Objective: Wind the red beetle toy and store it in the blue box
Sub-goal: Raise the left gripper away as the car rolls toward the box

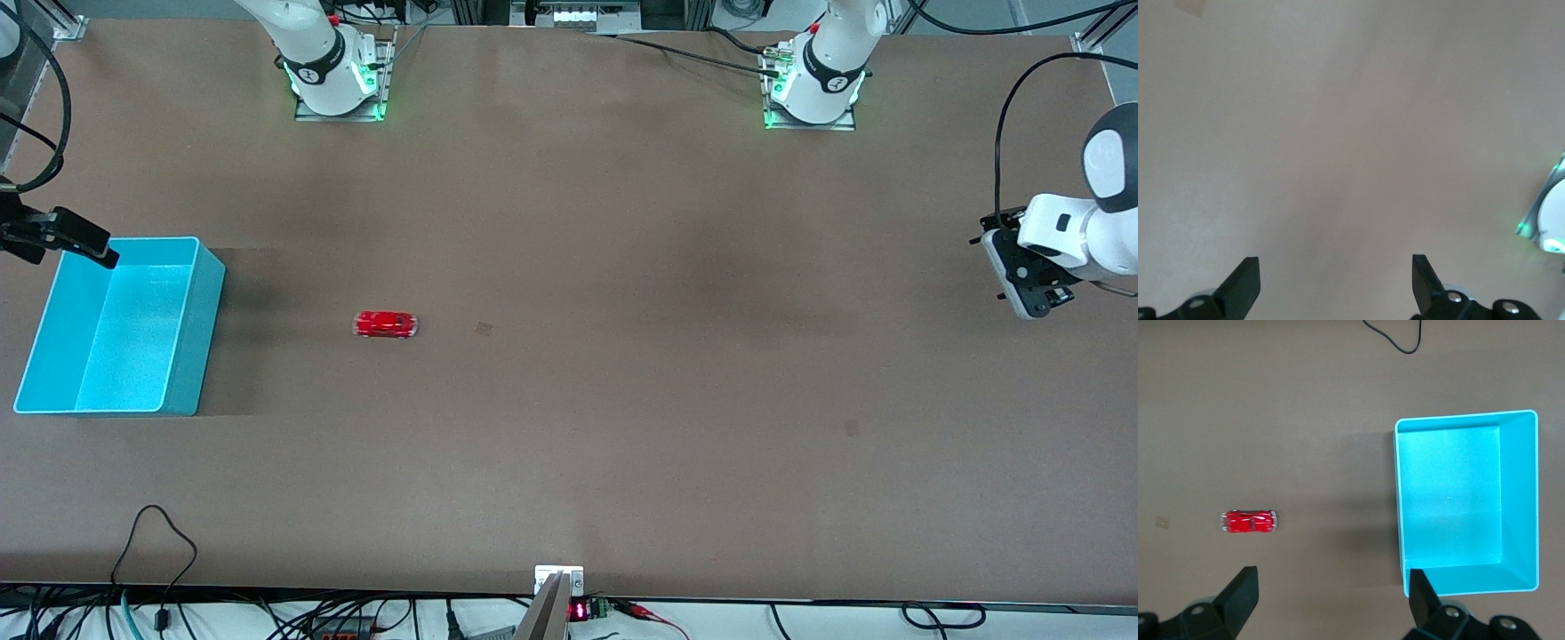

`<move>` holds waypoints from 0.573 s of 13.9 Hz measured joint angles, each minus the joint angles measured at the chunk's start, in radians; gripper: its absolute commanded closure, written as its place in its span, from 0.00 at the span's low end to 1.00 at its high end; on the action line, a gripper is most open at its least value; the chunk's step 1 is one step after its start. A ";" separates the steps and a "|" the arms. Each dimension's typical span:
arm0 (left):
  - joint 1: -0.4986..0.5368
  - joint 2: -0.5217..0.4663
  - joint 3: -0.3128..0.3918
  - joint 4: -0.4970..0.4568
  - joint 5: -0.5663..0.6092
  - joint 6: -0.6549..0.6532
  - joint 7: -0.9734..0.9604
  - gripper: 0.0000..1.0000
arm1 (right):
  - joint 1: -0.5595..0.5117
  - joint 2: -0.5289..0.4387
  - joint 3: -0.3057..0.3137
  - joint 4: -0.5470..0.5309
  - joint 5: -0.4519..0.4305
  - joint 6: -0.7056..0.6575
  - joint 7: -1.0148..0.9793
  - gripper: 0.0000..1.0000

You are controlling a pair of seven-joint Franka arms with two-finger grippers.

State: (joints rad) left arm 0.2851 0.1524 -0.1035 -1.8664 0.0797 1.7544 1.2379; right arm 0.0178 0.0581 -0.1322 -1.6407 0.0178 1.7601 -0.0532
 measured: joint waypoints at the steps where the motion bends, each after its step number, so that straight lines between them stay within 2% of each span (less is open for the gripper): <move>1: -0.001 0.000 -0.019 0.034 0.000 -0.041 -0.052 0.00 | 0.000 0.000 0.000 0.000 0.000 0.000 0.000 0.00; 8: -0.004 0.000 -0.182 0.224 0.000 -0.259 -0.515 0.00 | 0.000 0.001 0.000 0.000 0.000 -0.001 0.000 0.00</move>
State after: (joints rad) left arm 0.2811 0.1521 -0.2851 -1.6422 0.0797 1.4955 0.7226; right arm 0.0178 0.0591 -0.1322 -1.6410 0.0178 1.7593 -0.0532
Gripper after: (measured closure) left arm 0.000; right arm 0.000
